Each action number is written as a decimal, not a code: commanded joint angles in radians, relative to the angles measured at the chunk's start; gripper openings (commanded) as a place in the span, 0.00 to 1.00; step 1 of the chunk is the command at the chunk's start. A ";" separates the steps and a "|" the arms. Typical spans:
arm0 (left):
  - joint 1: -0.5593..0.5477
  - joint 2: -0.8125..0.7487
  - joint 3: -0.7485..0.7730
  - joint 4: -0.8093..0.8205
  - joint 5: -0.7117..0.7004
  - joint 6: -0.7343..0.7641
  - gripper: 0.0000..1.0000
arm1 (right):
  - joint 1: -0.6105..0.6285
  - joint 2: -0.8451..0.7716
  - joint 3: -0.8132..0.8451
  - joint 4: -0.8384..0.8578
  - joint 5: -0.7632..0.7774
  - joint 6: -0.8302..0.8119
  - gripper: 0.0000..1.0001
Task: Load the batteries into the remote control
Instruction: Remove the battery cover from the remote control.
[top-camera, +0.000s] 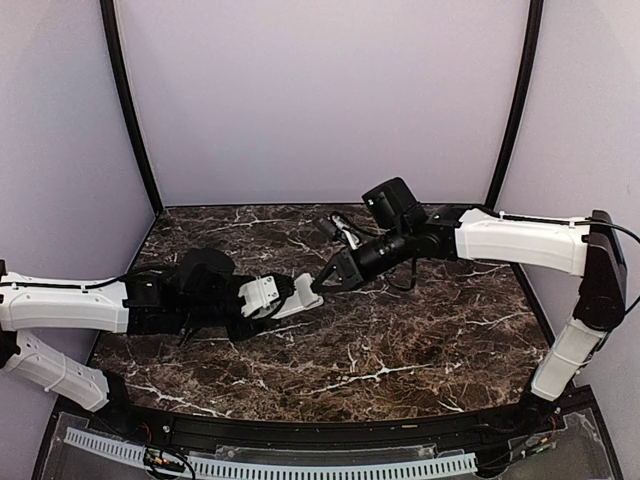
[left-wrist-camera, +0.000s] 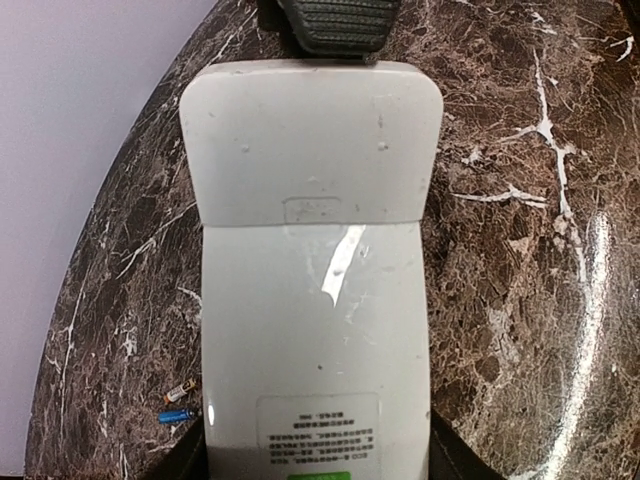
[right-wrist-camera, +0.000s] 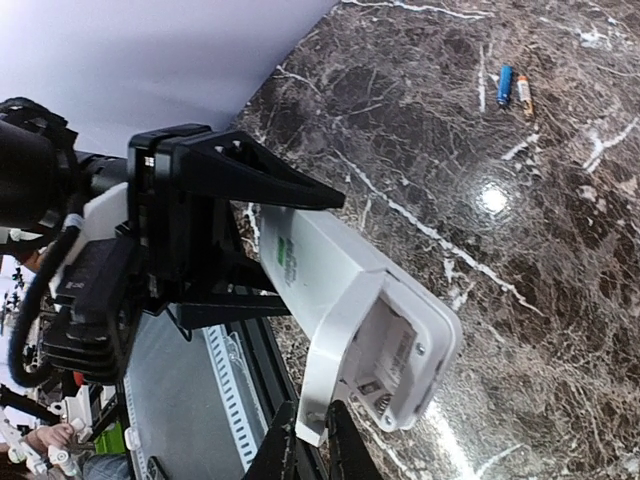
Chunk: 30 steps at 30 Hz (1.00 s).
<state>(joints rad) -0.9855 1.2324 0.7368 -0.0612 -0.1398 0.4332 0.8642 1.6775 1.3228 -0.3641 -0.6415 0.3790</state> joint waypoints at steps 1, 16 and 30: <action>0.001 -0.009 0.000 0.015 0.018 -0.009 0.00 | -0.004 0.014 -0.010 0.106 -0.106 0.030 0.11; 0.001 -0.018 0.001 -0.001 0.029 -0.023 0.00 | -0.005 0.021 0.006 0.072 -0.069 0.027 0.16; 0.002 -0.033 0.008 -0.043 0.136 -0.033 0.00 | -0.051 -0.073 -0.056 0.015 0.093 0.041 0.45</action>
<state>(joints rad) -0.9855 1.2324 0.7368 -0.0795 -0.0589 0.4034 0.8257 1.6070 1.3094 -0.3389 -0.5991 0.4038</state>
